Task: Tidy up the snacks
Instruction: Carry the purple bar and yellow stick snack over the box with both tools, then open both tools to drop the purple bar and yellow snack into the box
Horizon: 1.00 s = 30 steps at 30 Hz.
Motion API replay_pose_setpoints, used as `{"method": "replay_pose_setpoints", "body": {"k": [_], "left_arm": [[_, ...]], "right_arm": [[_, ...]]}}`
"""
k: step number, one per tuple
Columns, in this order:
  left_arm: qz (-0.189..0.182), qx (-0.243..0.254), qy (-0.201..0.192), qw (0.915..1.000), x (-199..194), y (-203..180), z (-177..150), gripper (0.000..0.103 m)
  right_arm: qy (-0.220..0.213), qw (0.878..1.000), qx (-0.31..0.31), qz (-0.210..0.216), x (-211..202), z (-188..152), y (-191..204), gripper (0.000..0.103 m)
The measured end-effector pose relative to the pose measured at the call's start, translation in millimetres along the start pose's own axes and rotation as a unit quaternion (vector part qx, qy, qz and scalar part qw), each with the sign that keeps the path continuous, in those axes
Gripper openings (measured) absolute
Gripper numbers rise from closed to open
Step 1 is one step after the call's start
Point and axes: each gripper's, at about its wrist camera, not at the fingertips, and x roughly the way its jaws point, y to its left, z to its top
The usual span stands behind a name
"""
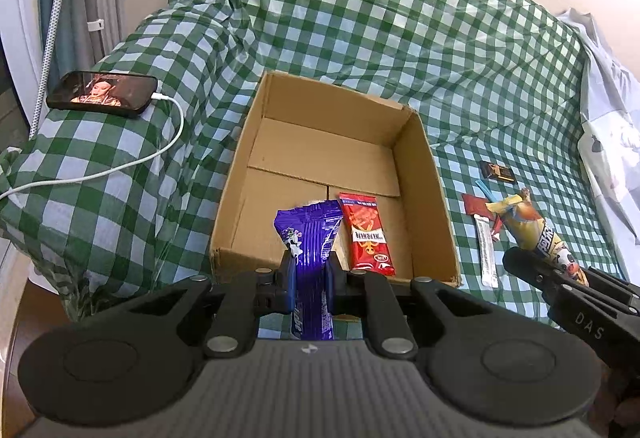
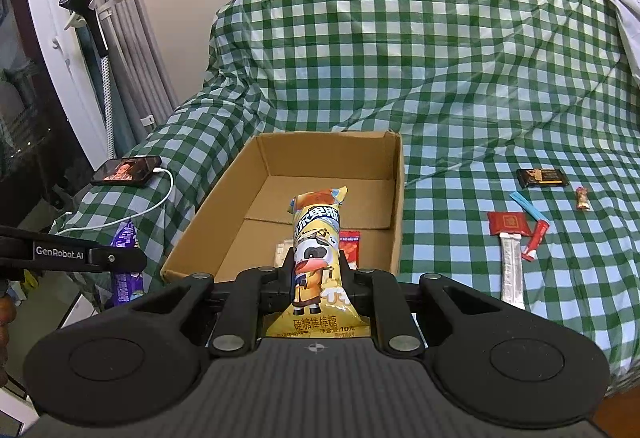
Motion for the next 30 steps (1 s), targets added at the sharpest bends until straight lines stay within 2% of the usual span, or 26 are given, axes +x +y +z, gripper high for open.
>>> {"method": "replay_pose_setpoints", "body": {"k": [15,30], "left_arm": [[0.004,-0.001,0.000,1.0000,38.3,-3.1,35.8,0.015],[0.009,0.003,0.018,0.9998,106.8,-6.6,75.1,0.015]], "right_arm": [[0.018,1.000,-0.001,0.004,40.3,18.3,-4.2,0.017],[0.052,0.999,0.004,0.015,109.3,31.3,-13.0,0.017]]}}
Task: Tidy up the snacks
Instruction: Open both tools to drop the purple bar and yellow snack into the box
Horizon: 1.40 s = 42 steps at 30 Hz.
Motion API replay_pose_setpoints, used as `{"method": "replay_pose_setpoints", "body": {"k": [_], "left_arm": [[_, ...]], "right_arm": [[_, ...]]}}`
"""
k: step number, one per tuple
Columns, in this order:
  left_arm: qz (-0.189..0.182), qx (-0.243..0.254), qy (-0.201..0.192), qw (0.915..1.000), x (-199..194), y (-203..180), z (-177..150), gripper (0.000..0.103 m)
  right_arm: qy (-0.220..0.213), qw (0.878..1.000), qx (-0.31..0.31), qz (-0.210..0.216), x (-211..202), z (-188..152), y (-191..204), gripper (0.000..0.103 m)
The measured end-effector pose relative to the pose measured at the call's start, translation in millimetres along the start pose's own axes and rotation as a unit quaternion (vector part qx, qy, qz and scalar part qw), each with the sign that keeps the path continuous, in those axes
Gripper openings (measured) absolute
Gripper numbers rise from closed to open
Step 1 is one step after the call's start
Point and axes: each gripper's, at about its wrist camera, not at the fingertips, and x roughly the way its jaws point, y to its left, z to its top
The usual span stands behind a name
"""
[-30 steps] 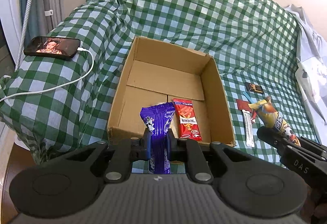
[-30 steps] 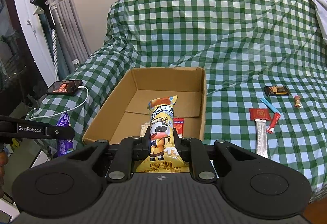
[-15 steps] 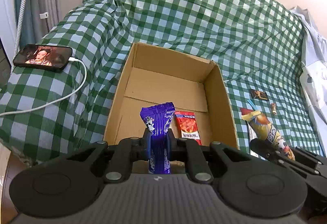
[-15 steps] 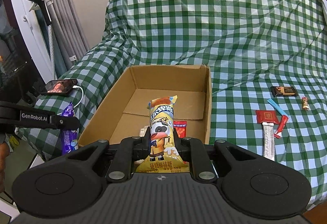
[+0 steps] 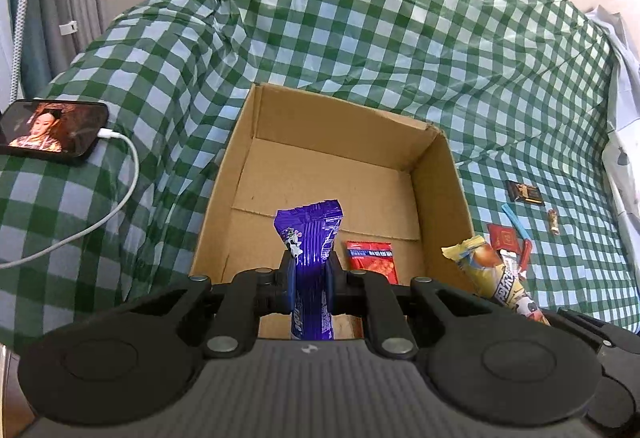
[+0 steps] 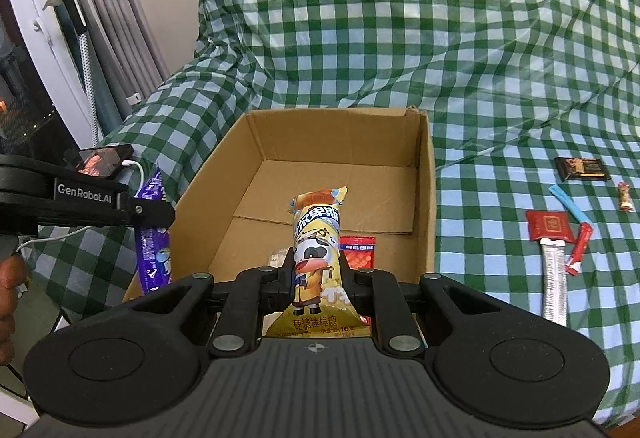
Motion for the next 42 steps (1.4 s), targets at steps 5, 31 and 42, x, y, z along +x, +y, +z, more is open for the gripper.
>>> {"method": "replay_pose_setpoints", "body": {"k": [5,31,42], "left_arm": [[0.003,0.005,0.012,0.9999,27.4,-1.1,8.7,0.015],[0.037,0.040,-0.007,0.9985,55.0,4.7,23.0,0.103],[0.042,0.002,-0.004,0.9991,-41.3,23.6,-48.4,0.103]], "right_arm": [[0.011,1.000,0.003,0.000,25.5,5.2,-6.5,0.017],[0.011,0.998,0.058,-0.013,73.6,28.5,-31.5,0.090],[0.031,0.998,0.056,-0.006,-17.2,-21.8,3.8,0.095]]}}
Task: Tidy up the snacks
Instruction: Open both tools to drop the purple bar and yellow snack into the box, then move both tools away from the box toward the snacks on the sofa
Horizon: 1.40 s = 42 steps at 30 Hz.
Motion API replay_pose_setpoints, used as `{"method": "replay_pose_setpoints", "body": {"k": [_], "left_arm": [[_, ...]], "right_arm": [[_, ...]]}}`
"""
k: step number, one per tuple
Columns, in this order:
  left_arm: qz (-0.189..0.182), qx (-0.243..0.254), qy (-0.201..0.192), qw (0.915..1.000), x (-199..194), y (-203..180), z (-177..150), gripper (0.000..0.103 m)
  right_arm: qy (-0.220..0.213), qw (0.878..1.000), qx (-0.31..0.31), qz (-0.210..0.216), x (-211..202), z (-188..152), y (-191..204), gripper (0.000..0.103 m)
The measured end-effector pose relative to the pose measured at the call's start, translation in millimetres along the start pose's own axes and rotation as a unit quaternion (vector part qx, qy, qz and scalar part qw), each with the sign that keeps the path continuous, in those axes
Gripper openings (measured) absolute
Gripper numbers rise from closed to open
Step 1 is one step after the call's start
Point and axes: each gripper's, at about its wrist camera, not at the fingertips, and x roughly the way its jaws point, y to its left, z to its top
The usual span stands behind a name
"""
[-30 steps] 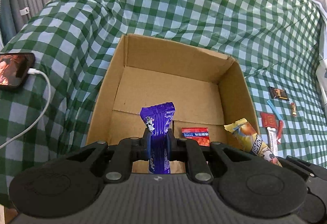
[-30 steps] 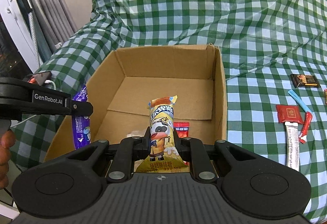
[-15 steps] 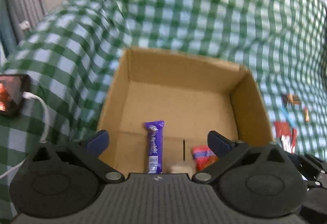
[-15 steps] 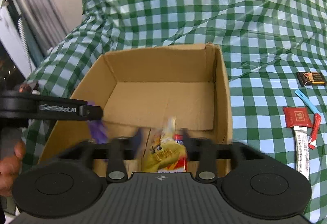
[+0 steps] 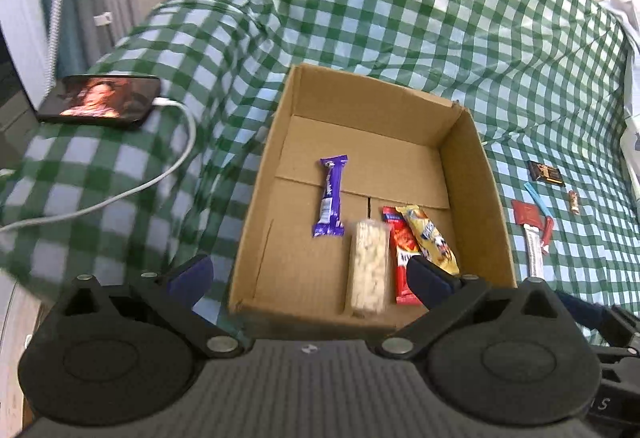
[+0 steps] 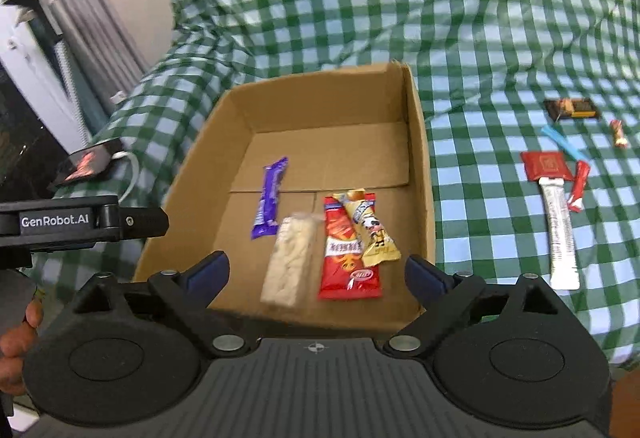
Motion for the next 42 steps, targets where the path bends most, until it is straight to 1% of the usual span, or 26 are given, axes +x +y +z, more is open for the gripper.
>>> {"method": "replay_pose_setpoints", "body": {"k": [3,6,8,14,20,25,32,42], "left_arm": [[0.006,0.007,-0.016,0.9998,-24.1,2.3,-14.0,0.103],[0.006,0.008,-0.027,0.9996,-44.8,3.1,-27.1,0.103],[0.005,0.008,-0.033,0.9994,-55.8,1.9,-35.1,0.103],[0.002,0.013,-0.053,0.9985,-83.4,-1.3,-54.2,0.103],[0.001,0.017,-0.071,0.9973,-104.8,-4.3,-63.2,0.103],[0.002,0.019,-0.083,0.9964,-118.4,-5.1,-70.7,0.103],[0.004,0.025,-0.092,0.9954,-128.0,-7.7,-77.4,0.103],[0.003,0.027,-0.091,0.9954,-129.5,-9.7,-80.2,0.103]], "right_arm": [[-0.031,0.999,-0.030,-0.002,-25.5,-9.6,17.5,0.096],[-0.053,0.998,-0.041,-0.001,-47.0,-17.6,25.5,0.101],[-0.065,0.997,-0.046,0.000,-60.3,-24.2,29.0,0.102],[-0.084,0.995,-0.056,-0.006,-90.1,-38.0,29.3,0.102],[-0.103,0.993,-0.057,-0.006,-112.7,-47.6,32.2,0.102],[-0.119,0.990,-0.069,0.001,-125.8,-52.5,39.8,0.102],[-0.132,0.989,-0.065,0.001,-138.5,-57.7,43.0,0.102],[-0.133,0.989,-0.064,0.001,-139.9,-60.8,42.4,0.102]]}}
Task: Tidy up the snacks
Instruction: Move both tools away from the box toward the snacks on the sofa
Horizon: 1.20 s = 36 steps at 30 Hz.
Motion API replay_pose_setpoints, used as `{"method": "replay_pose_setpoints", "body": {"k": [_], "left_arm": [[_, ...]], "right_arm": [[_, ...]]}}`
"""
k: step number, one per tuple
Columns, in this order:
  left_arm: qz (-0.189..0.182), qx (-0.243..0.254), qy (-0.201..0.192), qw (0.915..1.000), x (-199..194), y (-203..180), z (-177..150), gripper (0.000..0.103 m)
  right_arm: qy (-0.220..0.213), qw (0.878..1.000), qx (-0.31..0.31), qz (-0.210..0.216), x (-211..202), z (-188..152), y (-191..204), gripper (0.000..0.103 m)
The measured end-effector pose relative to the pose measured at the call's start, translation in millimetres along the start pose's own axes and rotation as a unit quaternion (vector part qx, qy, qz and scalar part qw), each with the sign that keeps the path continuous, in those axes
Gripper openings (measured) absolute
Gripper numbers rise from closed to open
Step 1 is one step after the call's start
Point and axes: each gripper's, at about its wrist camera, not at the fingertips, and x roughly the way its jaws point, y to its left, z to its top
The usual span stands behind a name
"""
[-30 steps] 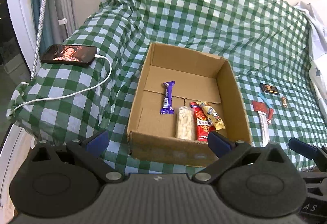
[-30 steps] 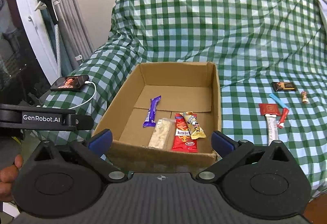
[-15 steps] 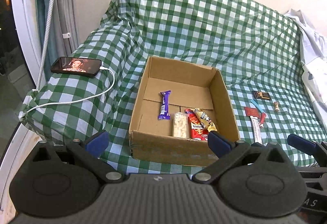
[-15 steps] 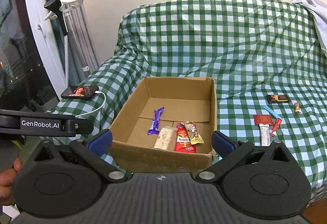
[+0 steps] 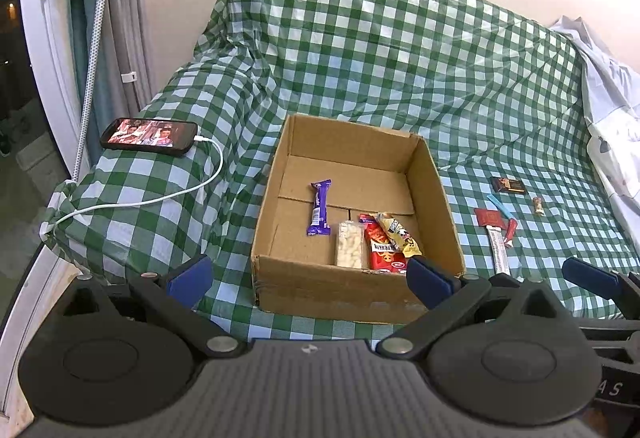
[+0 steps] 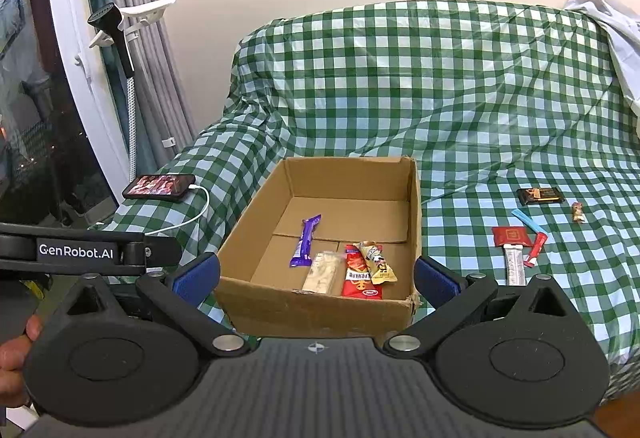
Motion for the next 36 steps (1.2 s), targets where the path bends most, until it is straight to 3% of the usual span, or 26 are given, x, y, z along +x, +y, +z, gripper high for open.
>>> {"method": "replay_pose_setpoints", "body": {"k": [14,23,31,36], "left_arm": [[0.002,-0.003,0.023,0.9997,19.1,2.9,3.6,0.103],[0.008,0.013,0.047,0.9988,40.7,-10.4,10.8,0.103],[0.013,0.041,0.067,0.9968,68.5,-41.4,23.8,0.103],[-0.002,0.037,0.094,0.9949,92.6,-60.7,37.2,0.103]], "right_arm": [[0.020,1.000,0.018,-0.001,12.1,-1.1,-8.7,0.102],[0.030,0.998,0.060,-0.009,25.7,-6.6,-35.9,0.102],[0.029,0.992,0.110,-0.052,46.8,-19.6,-88.0,0.102],[0.027,0.986,0.121,-0.113,84.2,-30.1,-143.5,0.102]]}}
